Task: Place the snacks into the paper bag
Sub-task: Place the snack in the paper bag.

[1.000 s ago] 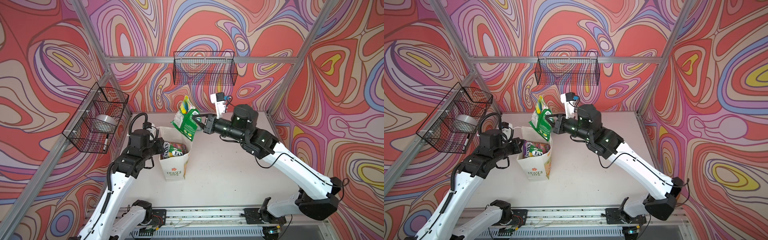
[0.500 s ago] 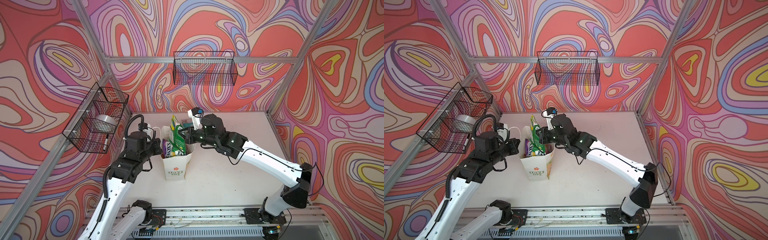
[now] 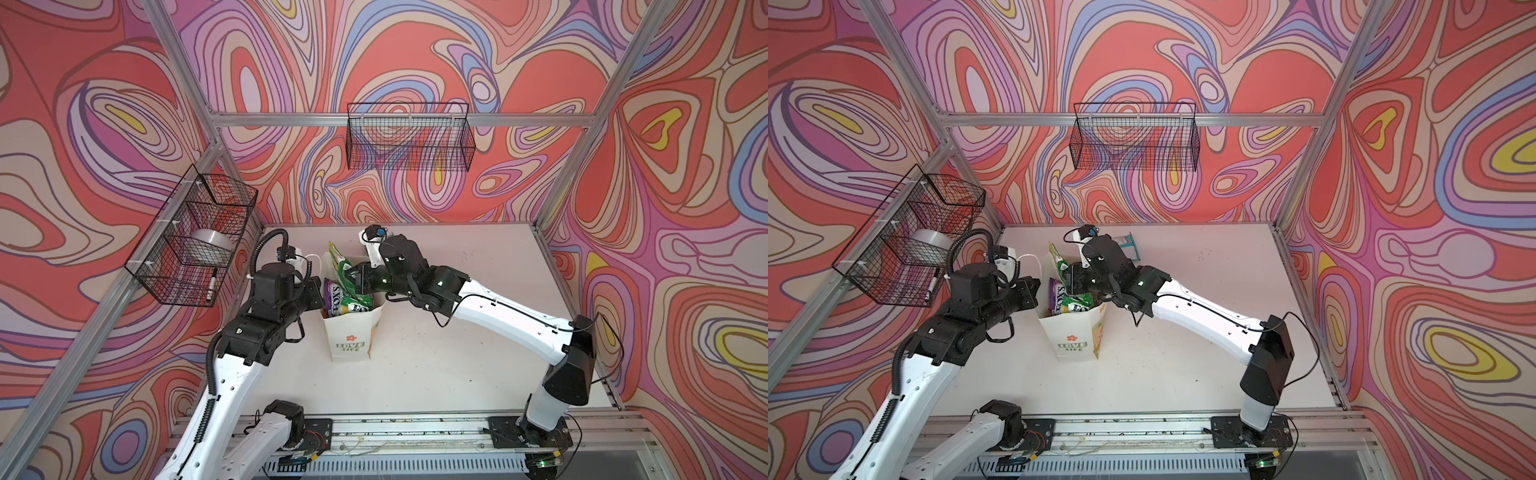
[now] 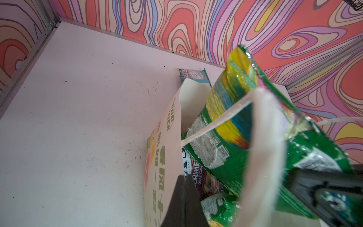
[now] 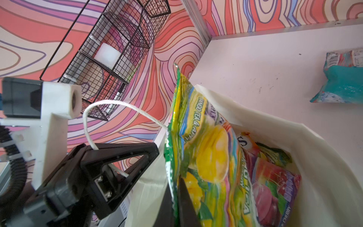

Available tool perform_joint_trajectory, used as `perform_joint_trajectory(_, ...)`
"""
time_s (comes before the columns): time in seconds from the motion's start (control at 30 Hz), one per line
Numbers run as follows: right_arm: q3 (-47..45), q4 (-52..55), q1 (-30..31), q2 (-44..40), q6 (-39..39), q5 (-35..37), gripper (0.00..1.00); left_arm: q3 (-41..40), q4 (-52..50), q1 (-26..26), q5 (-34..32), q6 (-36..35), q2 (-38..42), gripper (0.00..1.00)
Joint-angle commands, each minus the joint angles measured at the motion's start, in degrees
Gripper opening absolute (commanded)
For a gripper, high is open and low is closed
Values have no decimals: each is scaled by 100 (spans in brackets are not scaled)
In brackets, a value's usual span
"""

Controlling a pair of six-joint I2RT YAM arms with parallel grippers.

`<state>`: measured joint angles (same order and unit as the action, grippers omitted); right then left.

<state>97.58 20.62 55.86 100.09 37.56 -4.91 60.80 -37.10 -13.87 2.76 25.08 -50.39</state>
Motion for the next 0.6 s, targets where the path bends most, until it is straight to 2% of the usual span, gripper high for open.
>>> perform_joint_trajectory(0.0, 139, -299, 96, 94, 132, -205, 0, 86, 177, -2, 21, -33, 25, 0)
perform_joint_trajectory(0.1, -6, -196, 107, 107, 165, -96, 0, 82, 169, -1, 22, -36, 33, 0)
perform_joint_trajectory(0.37, -514, 283, 105, 333, 192, 777, 0, 82, 177, -1, 45, -35, 38, 0)
perform_joint_trajectory(0.47, -578, 368, 100, 423, 243, 825, 0, 83, 182, -2, 44, -34, 43, 0)
perform_joint_trajectory(0.57, -592, 380, 101, 466, 267, 774, 5, 86, 177, -1, 32, -34, 47, 0)
